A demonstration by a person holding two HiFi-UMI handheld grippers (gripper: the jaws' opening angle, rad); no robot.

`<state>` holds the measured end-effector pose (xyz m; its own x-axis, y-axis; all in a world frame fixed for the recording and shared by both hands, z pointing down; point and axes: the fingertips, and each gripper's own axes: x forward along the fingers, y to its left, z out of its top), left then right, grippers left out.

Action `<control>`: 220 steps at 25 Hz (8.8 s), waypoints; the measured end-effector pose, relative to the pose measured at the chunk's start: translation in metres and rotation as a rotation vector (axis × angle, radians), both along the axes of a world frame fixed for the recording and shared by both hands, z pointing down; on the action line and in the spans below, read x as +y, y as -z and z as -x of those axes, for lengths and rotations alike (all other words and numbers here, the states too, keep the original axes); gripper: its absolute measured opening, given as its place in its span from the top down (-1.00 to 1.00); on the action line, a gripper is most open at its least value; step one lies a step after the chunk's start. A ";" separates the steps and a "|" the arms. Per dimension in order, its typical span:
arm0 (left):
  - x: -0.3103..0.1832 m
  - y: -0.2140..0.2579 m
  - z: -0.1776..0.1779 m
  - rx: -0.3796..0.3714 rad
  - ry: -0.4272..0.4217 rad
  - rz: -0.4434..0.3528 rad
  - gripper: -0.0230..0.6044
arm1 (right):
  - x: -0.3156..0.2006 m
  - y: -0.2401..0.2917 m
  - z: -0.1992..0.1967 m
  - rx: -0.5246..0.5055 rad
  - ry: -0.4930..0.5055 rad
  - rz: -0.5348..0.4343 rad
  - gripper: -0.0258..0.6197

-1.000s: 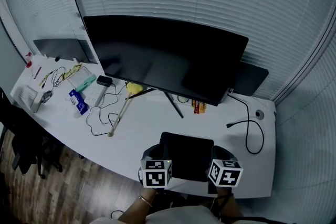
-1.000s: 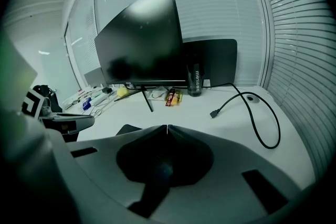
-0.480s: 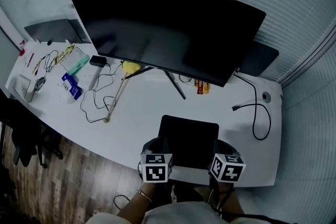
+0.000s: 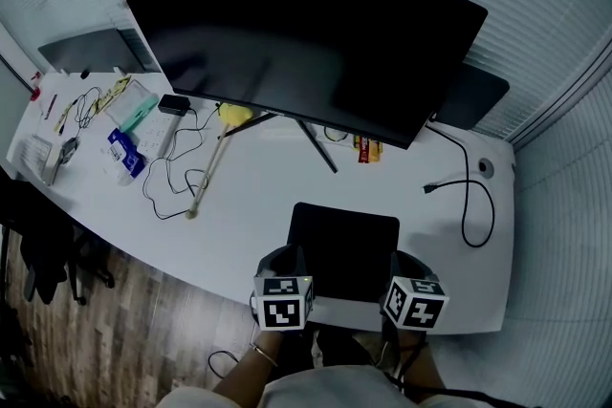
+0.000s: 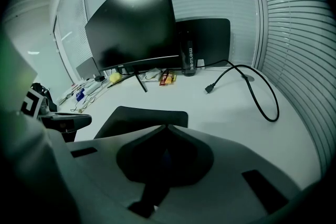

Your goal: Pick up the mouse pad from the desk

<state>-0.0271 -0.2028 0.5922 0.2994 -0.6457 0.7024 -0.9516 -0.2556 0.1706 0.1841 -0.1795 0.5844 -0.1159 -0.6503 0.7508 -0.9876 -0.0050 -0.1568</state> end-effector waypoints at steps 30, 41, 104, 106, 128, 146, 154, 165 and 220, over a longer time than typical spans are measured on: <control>-0.023 -0.018 0.002 -0.011 -0.018 0.049 0.48 | -0.012 -0.024 -0.011 0.028 -0.018 0.043 0.54; -0.035 -0.028 0.005 -0.035 -0.013 0.079 0.48 | -0.031 -0.034 -0.013 0.032 0.016 0.062 0.54; -0.072 -0.055 -0.003 -0.065 -0.082 0.179 0.56 | -0.061 -0.062 -0.011 0.065 0.076 0.149 0.68; -0.072 -0.054 -0.006 -0.050 -0.094 0.180 0.64 | -0.061 -0.061 -0.009 0.075 0.087 0.150 0.71; -0.063 -0.038 -0.009 -0.016 -0.081 0.151 0.78 | -0.061 -0.044 -0.002 0.078 0.100 0.082 0.75; -0.053 0.023 -0.004 0.020 -0.041 0.023 0.78 | -0.053 0.016 0.002 0.055 0.099 -0.049 0.75; -0.055 0.065 0.003 0.035 -0.023 -0.084 0.78 | -0.059 0.060 0.008 0.072 0.126 -0.159 0.75; -0.075 0.144 0.008 0.061 -0.012 -0.280 0.78 | -0.080 0.143 0.012 0.107 0.162 -0.356 0.75; -0.097 0.228 -0.019 0.055 -0.084 -0.455 0.78 | -0.090 0.227 -0.009 0.158 0.140 -0.528 0.76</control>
<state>-0.0082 -0.2999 0.3644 0.3929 -0.8562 0.3355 -0.9170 -0.3923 0.0727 0.1934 -0.2696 0.3578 -0.1410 -0.9286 0.3434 -0.9848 0.1670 0.0472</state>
